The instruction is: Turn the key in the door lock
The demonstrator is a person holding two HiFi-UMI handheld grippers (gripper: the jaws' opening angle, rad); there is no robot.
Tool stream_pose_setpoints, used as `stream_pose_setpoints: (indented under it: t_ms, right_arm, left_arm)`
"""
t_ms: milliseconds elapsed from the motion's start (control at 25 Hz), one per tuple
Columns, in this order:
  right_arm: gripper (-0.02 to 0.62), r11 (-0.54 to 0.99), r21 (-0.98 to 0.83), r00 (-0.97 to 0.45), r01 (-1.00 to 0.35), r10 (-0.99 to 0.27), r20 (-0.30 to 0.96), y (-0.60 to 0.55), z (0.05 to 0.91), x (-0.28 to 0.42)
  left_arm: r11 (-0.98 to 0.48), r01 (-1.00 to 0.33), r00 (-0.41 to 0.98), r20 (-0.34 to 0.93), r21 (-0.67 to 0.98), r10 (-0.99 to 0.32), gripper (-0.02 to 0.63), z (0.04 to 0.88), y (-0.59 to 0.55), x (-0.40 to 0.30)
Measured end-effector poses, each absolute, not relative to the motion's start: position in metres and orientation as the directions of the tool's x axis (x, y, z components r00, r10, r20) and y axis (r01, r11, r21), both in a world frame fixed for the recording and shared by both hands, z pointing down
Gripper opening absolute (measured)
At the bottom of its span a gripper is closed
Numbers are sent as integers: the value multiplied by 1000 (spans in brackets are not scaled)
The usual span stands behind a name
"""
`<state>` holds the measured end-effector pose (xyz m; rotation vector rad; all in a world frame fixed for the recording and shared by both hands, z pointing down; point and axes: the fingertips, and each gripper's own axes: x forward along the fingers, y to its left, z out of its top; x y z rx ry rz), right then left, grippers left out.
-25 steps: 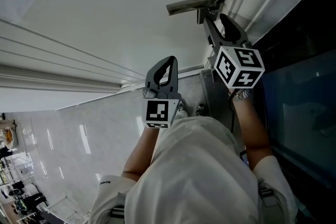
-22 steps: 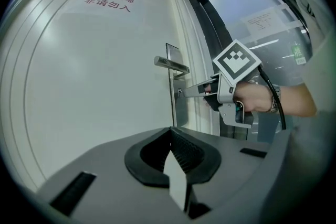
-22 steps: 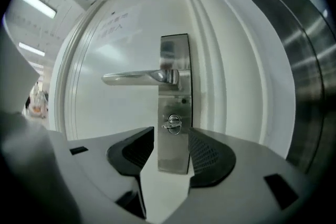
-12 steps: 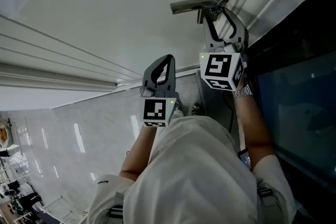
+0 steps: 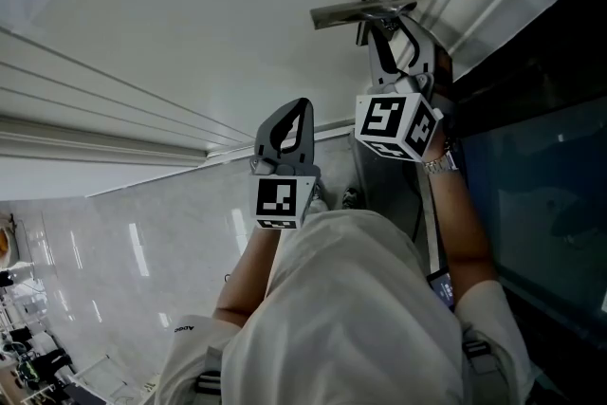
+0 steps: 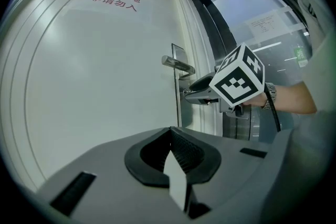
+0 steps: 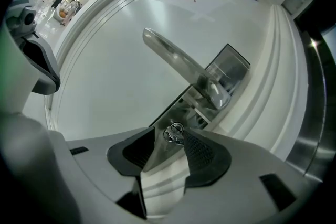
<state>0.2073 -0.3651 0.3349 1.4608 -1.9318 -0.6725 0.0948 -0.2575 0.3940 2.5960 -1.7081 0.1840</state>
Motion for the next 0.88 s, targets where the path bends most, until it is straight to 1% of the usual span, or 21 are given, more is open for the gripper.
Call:
stream_pose_setpoints:
  t_ms: [120,200,360,440,480,880]
  right_arm:
    - [165,251,722,-186,-645,-968,170,-368,335,209]
    - [107,237,720,-177,-653,-971,159,-371,333,213]
    - [92,245,693,-182,-678,-969,164,-372,332,214]
    - [47,247,672,-184,-698,-969,165,-373,332,216]
    - [38,246,663,-185,-707,-969,162,-373,332,216]
    - [18,252,561,-197,-789,-968,158,-373,329,217]
  left_arm:
    - [-398,-917,392,115,-38,-913,8,395,-260,95]
    - [-399,-916,393,114,-36,-912,8,395,-262,95]
    - [-403,-914,397,117,-34,-910,8,396,-265,95]
    - [-406,-913,400,119,-33,-909,8,397,-267,96]
    - [-408,-912,402,120,-32,-908,8,397,-268,97]
    - [-414,-910,407,127,-30,-905,9,400,-271,99]
